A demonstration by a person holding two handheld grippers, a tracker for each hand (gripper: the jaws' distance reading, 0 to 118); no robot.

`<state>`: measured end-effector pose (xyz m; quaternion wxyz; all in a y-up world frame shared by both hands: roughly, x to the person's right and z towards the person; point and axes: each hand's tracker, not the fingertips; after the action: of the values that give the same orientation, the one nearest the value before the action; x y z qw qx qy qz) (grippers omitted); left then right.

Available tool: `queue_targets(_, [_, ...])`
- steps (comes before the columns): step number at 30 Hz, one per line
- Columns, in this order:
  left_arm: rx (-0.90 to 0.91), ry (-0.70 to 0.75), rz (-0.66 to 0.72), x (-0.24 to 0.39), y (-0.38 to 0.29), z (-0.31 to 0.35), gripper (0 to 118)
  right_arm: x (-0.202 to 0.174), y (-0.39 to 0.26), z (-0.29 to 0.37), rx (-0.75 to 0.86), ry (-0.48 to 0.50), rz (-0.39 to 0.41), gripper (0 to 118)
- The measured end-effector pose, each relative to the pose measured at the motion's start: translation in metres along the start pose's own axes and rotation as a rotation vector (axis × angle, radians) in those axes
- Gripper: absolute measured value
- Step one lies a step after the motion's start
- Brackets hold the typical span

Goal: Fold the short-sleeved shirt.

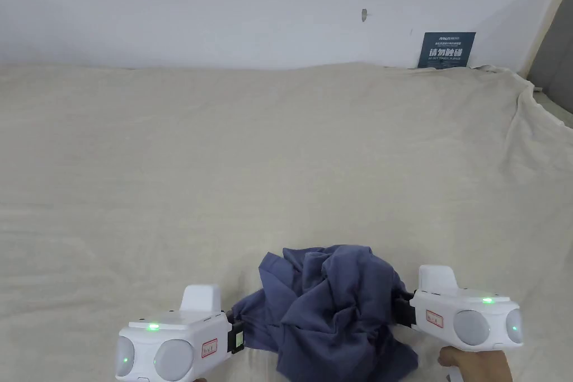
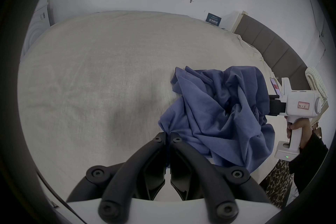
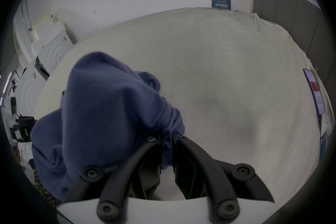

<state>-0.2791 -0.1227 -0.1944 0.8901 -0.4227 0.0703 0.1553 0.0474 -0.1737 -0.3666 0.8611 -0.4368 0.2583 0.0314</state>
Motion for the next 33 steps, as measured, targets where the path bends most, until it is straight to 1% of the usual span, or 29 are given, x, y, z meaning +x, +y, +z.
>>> queue_targets(3, [0.014, -0.016, 0.025, -0.004, 0.001, 0.004, 1, 0.002, 0.001, 0.025, 0.049, 0.006, -0.005, 8])
queue_targets(10, [0.109, -0.053, 0.141, -0.02, 0.019, 0.032, 1, 0.012, 0.024, 0.102, 0.242, -0.025, 0.028, 7])
queue_targets(14, [0.176, -0.029, 0.152, -0.036, 0.045, 0.054, 1, 0.02, 0.05, 0.15, 0.349, -0.025, 0.032, 7])
queue_targets(17, [0.244, 0.001, 0.155, -0.048, 0.071, 0.076, 1, 0.022, 0.07, 0.179, 0.416, -0.046, 0.043, 7])
queue_targets(19, [0.29, 0.03, 0.144, -0.057, 0.091, 0.091, 1, 0.022, 0.085, 0.196, 0.456, -0.056, 0.05, 7])
queue_targets(22, [0.366, 0.106, 0.091, -0.066, 0.127, 0.115, 1, 0.024, 0.11, 0.218, 0.497, -0.063, 0.063, 7])
queue_targets(24, [0.409, 0.114, 0.099, -0.073, 0.151, 0.133, 1, 0.023, 0.128, 0.23, 0.533, -0.078, 0.064, 7])
queue_targets(26, [0.459, 0.151, 0.076, -0.076, 0.173, 0.148, 1, 0.021, 0.145, 0.243, 0.57, -0.096, 0.072, 7])
queue_targets(29, [0.503, 0.223, 0.005, -0.075, 0.205, 0.166, 1, 0.016, 0.173, 0.258, 0.609, -0.116, 0.07, 7])
queue_targets(33, [0.553, 0.262, -0.014, -0.078, 0.249, 0.183, 1, 0.009, 0.209, 0.269, 0.644, -0.16, 0.085, 6])
